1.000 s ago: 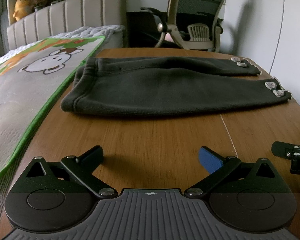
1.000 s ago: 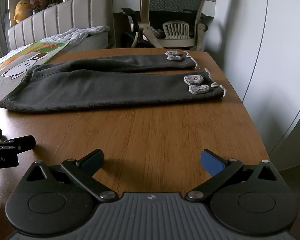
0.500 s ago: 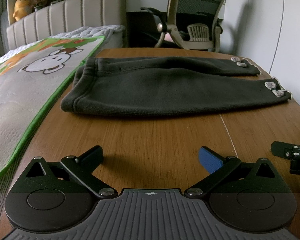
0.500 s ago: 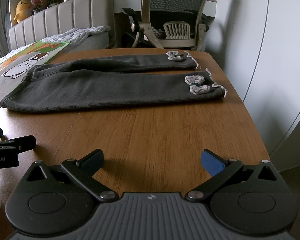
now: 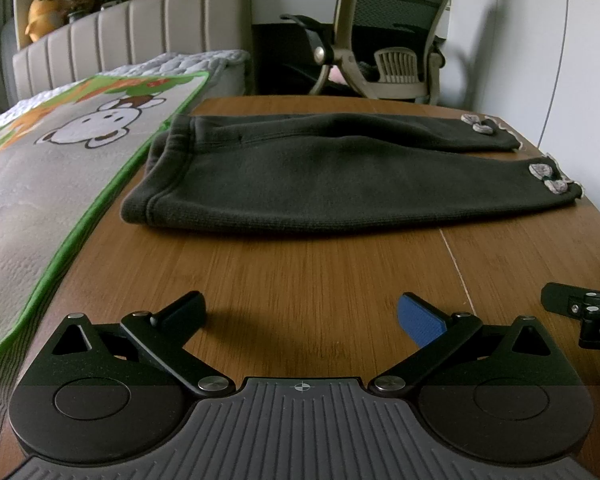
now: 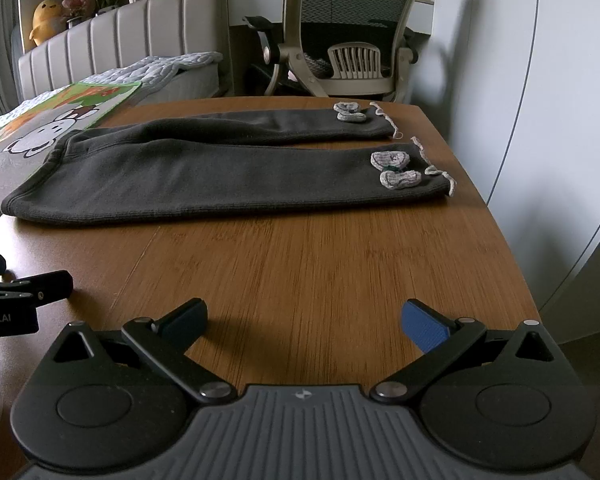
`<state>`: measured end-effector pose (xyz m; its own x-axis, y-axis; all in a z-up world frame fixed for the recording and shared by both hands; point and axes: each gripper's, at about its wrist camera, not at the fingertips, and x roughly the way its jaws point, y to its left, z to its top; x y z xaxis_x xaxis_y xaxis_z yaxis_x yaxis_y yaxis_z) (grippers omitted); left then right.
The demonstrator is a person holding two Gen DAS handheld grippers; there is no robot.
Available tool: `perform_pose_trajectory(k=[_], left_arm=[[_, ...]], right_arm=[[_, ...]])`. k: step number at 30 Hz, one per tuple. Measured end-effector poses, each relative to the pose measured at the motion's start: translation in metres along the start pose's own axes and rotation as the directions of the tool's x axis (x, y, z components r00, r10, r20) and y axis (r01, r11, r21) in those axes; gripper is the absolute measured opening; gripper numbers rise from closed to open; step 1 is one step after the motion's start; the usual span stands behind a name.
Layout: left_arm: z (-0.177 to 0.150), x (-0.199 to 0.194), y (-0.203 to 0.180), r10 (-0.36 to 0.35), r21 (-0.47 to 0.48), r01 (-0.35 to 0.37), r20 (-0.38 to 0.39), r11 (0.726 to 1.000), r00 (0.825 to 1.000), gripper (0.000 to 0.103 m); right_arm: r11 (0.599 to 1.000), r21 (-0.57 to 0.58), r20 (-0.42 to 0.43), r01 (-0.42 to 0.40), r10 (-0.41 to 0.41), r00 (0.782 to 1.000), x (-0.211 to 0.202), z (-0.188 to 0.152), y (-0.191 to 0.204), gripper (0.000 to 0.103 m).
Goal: Fold clothes
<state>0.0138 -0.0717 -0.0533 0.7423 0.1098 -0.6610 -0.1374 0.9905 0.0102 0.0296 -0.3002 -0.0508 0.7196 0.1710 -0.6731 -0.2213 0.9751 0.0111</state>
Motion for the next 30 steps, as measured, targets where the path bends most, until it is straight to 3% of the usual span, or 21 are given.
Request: perform_pose_trajectory(k=[30], left_arm=[[0.0014, 0.0016, -0.0047, 0.001, -0.003, -0.001, 0.0, 1.0, 1.0, 0.103]], right_arm=[[1.0, 0.003, 0.0, 0.009, -0.009, 1.0, -0.0017, -0.002, 0.0036, 0.103]])
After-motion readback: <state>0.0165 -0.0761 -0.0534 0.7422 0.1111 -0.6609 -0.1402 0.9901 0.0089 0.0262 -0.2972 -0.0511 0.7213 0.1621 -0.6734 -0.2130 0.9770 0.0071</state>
